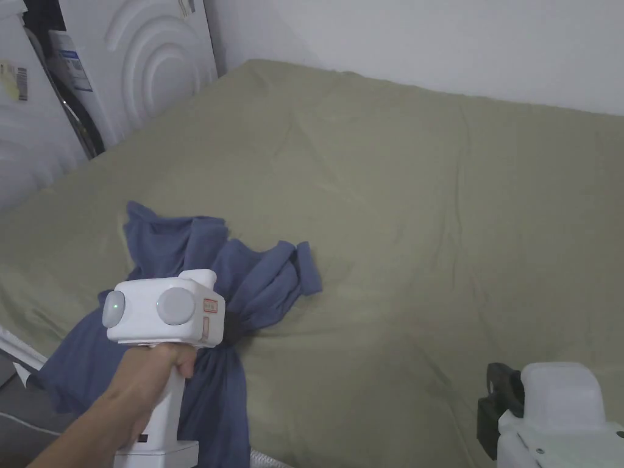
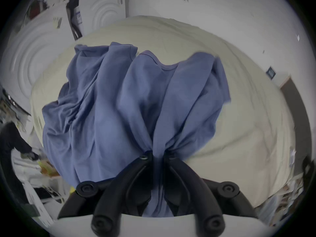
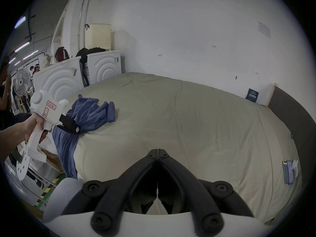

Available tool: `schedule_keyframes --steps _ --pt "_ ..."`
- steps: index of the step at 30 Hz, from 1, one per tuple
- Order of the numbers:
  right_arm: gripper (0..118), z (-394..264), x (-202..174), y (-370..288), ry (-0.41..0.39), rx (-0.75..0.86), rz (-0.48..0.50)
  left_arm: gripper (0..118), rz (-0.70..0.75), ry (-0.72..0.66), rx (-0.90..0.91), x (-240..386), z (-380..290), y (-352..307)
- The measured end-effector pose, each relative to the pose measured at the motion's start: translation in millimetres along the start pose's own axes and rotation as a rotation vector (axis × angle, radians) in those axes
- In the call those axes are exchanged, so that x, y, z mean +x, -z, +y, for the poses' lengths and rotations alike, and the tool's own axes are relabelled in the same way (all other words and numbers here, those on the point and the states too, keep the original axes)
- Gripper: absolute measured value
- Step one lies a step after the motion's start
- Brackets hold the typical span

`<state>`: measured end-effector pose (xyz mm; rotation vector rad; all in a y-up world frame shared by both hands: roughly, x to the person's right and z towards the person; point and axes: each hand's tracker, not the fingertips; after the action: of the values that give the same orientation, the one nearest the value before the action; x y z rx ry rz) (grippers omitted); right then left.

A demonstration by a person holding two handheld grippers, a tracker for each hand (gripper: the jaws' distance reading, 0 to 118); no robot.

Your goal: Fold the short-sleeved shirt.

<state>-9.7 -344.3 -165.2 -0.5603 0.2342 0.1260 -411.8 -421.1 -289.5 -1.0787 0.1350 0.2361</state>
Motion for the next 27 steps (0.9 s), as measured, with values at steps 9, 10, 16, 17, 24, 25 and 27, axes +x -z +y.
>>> schedule_keyframes --steps 9,10,16,17,24,25,27 --pt "0 -4 44 -39 0.081 0.001 -0.079 10 -0.130 0.024 0.040 55 14 -20" --pt "0 -5 49 -44 0.085 0.002 -0.093 10 -0.131 0.052 0.043 68 18 -20" --pt "0 -11 85 -75 0.105 0.020 -0.198 10 -0.272 0.104 0.079 168 45 -18" --pt "0 -12 92 -79 0.107 0.019 -0.215 10 -0.323 0.114 0.085 190 51 -17" --pt "0 -22 140 -96 0.162 0.009 -0.321 10 -0.497 0.317 0.037 380 60 2" --pt "0 -24 147 -97 0.167 0.009 -0.341 10 -0.522 0.337 0.039 408 58 4" --pt "0 -27 162 -98 0.174 -0.010 -0.374 10 -0.576 0.393 0.023 467 47 5"
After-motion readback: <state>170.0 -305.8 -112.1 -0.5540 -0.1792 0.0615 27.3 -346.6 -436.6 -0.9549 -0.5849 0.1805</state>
